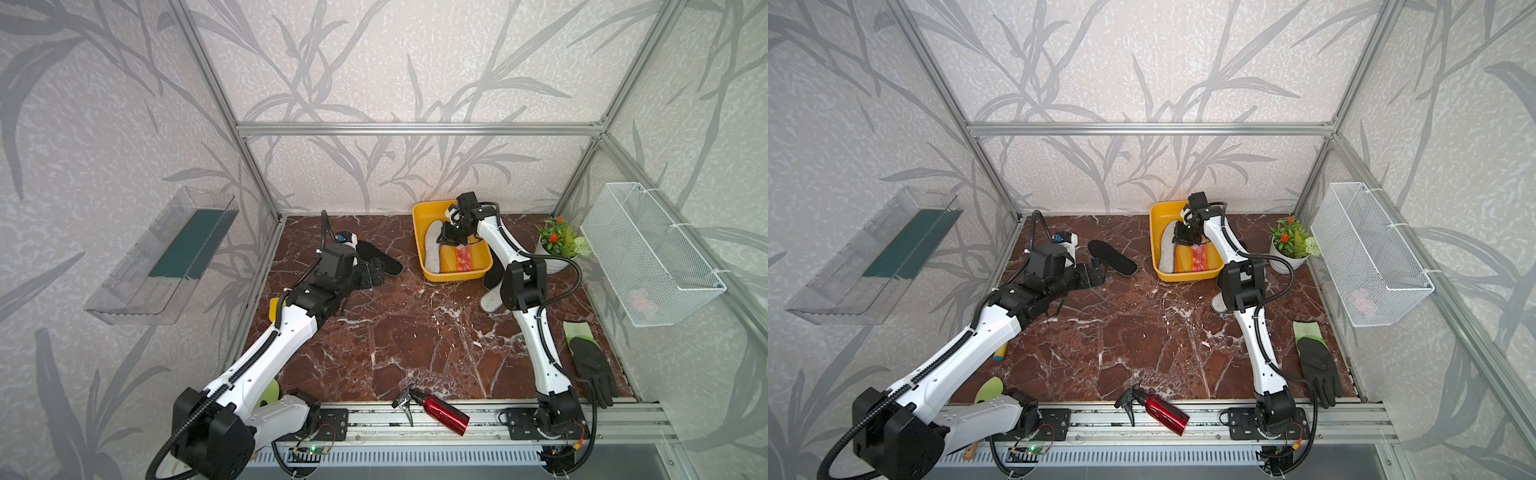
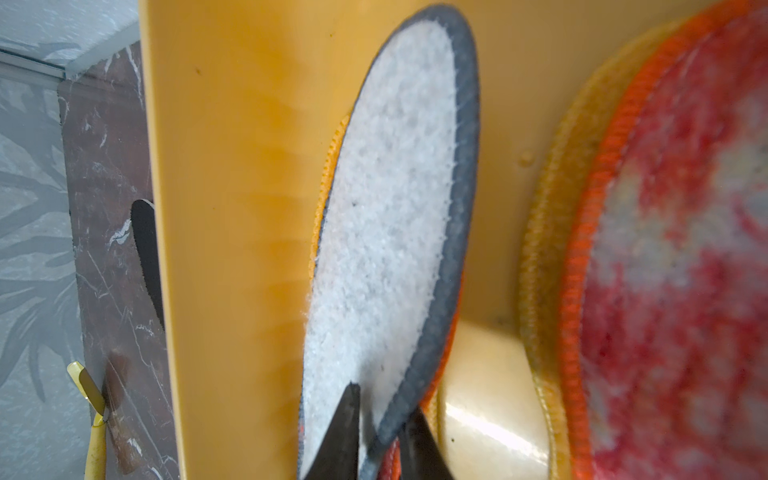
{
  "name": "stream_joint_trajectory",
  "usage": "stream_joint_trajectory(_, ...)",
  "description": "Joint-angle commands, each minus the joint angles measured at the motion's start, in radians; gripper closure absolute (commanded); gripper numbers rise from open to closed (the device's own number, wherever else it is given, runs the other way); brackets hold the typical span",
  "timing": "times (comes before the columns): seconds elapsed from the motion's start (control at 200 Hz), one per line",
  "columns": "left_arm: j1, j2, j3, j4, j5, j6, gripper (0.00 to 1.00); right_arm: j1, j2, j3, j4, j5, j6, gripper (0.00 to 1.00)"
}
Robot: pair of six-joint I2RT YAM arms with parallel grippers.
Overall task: Put the insoles into the storage box
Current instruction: Place the insole in the storage box.
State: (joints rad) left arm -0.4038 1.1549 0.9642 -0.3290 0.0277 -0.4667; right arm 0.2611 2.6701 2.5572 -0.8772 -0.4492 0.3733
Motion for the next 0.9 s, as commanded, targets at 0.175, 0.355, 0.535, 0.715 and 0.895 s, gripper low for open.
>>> stream_joint_trajectory(0.175,0.006,-0.016,0.007,-0.008,0.006,0.008,0.01,0.003,0.043,0.032,-0.037,0.018,-0.002,0.81)
stream_joint_trajectory(0.355,0.006,-0.013,0.009,-0.007,0.009,0.007,0.01,0.003,0.048,0.033,-0.038,0.018,-0.004,0.80)
stream_joint_trajectory(0.535,0.007,-0.012,0.011,-0.011,0.009,0.009,0.01,0.003,0.037,0.033,-0.041,0.011,-0.005,0.79)
stream_joint_trajectory(0.715,0.008,-0.011,0.011,-0.016,0.012,0.007,0.01,0.003,0.015,0.035,-0.073,0.018,-0.023,0.75)
stream_joint_trajectory(0.895,0.008,-0.011,0.011,-0.015,0.011,0.008,0.01,0.003,-0.010,0.033,-0.118,0.039,-0.061,0.71)
